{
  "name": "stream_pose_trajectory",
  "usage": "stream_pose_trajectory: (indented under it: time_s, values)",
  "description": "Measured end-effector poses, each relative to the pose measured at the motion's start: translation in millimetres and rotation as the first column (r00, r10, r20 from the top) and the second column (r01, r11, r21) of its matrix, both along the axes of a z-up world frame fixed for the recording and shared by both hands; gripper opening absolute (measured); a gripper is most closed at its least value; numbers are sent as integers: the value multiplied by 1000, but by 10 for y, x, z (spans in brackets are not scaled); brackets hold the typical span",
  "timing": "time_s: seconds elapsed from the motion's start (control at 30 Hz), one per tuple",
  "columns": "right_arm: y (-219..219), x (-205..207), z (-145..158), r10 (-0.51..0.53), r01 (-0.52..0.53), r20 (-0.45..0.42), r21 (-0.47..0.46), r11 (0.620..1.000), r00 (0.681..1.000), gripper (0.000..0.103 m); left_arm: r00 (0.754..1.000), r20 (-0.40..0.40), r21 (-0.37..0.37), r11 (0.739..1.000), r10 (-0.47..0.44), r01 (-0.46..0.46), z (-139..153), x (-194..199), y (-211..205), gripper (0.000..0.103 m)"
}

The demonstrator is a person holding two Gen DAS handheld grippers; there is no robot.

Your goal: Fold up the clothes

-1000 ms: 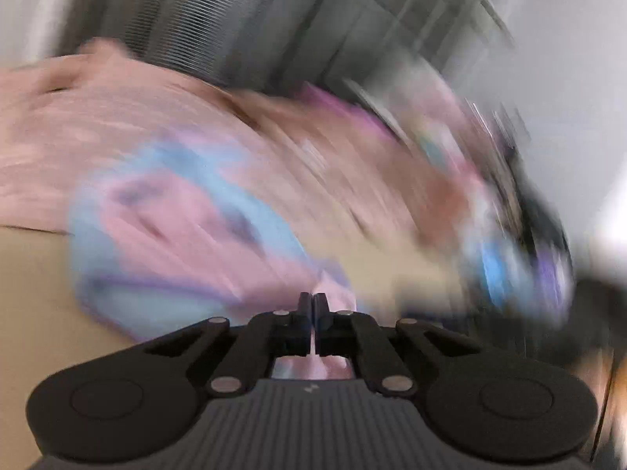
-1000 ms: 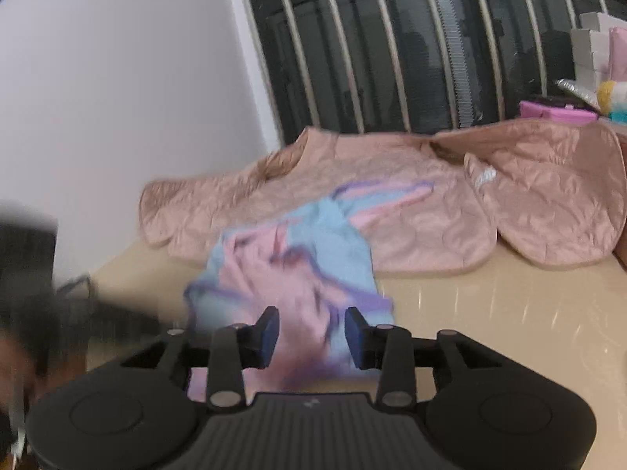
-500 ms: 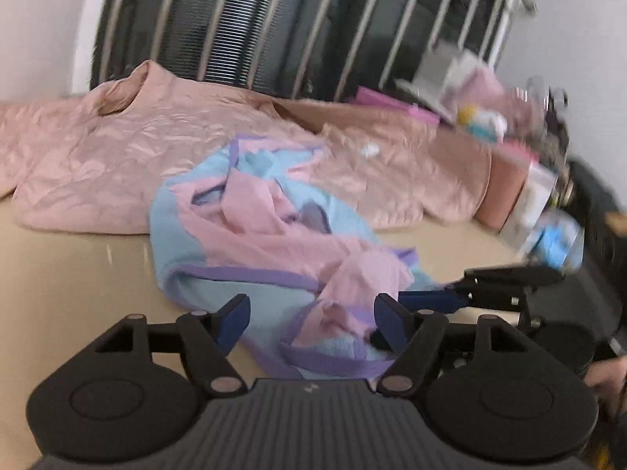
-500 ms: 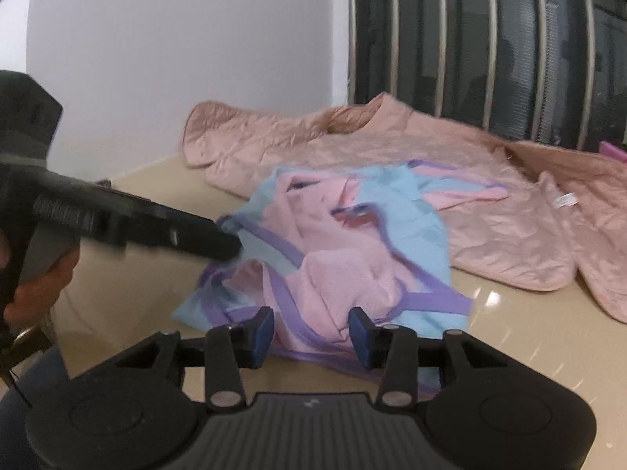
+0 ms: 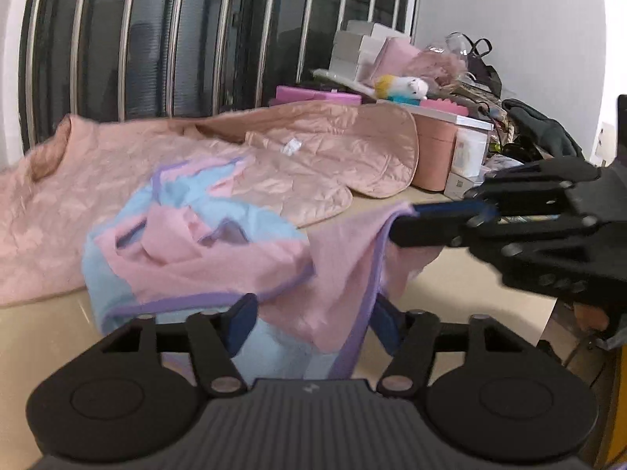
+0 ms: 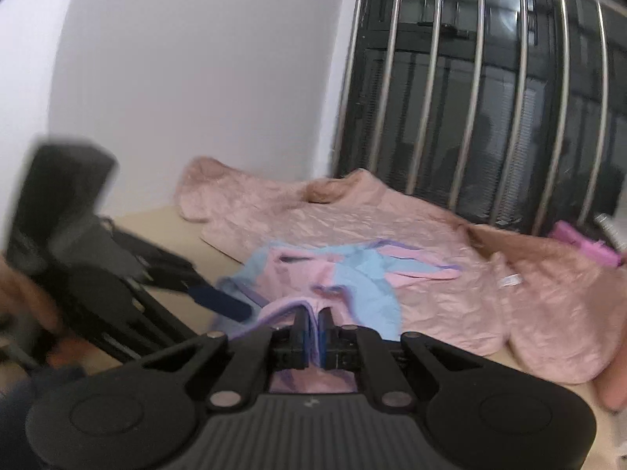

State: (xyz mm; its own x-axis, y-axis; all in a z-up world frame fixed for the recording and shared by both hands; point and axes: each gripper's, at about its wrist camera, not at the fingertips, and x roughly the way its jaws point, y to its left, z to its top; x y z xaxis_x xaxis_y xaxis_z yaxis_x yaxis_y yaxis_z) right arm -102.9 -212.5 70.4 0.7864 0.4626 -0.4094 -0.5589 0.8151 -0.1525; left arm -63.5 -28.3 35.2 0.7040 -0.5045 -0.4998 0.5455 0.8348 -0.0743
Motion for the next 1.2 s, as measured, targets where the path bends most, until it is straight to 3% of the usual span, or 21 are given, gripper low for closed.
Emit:
stream_pose_trajectory:
  time_s: [0.07,0.17,0.2,0.23,0.27,0.3,0.33,0.47,0.57,0.77,0.9,1.0,1.07,1.1,1.13,1.17,1.2]
  values:
    - [2,1,-38,-26,26,1,-11,1000,1000,5,996,41,46,996,79,-80,13,-57,-1,60]
    - [25,40,-115,-48,48,-15,7,999,999,5,969,117,145,962,218,-233,-12,-114,5,57]
    - [48,50,-145,-58,58,-14,1,998,998,5,965,114,140,958,234,-249,-11,-126,37,50]
    - [89,56,-185,-77,77,1,-13,997,997,6,966,91,122,960,242,-252,-3,-126,77,35]
    - [119,55,-226,-90,91,14,-18,996,996,16,965,74,118,958,252,-260,-3,-118,104,27]
    - [141,65,-277,-95,95,15,-19,995,995,24,963,56,114,957,263,-268,-2,-110,130,7]
    - [161,75,-329,-98,98,13,-19,995,995,37,961,39,111,955,274,-277,-2,-102,157,3]
    - [161,37,-459,-32,33,-57,11,999,998,38,946,55,45,946,319,-322,92,-180,308,3]
    - [201,13,-530,-20,18,-56,-33,999,998,37,939,67,16,941,337,-339,174,-227,388,3]
    - [275,-28,-578,65,-72,-82,-91,993,995,37,927,121,57,929,356,-365,289,-373,504,3]
    - [351,-89,-577,173,-182,-135,-57,982,976,36,924,157,74,929,348,-362,369,-589,589,3]
    - [488,-184,-616,232,-250,-148,-117,961,961,28,911,158,76,915,381,-396,392,-669,692,3]
    - [529,-196,-622,255,-272,-160,-98,957,954,24,903,155,80,906,401,-416,387,-694,744,3]
    - [541,-190,-615,254,-270,-160,-89,959,954,19,899,152,83,901,410,-425,371,-695,767,3]
    - [553,-185,-606,250,-264,-157,-81,961,956,6,895,152,87,897,419,-434,354,-704,777,3]
    - [558,-196,-586,220,-231,-119,-84,969,968,7,891,152,90,892,428,-444,338,-713,786,4]
    - [563,-211,-562,189,-196,-76,-86,977,979,7,885,145,90,885,443,-457,315,-726,786,12]
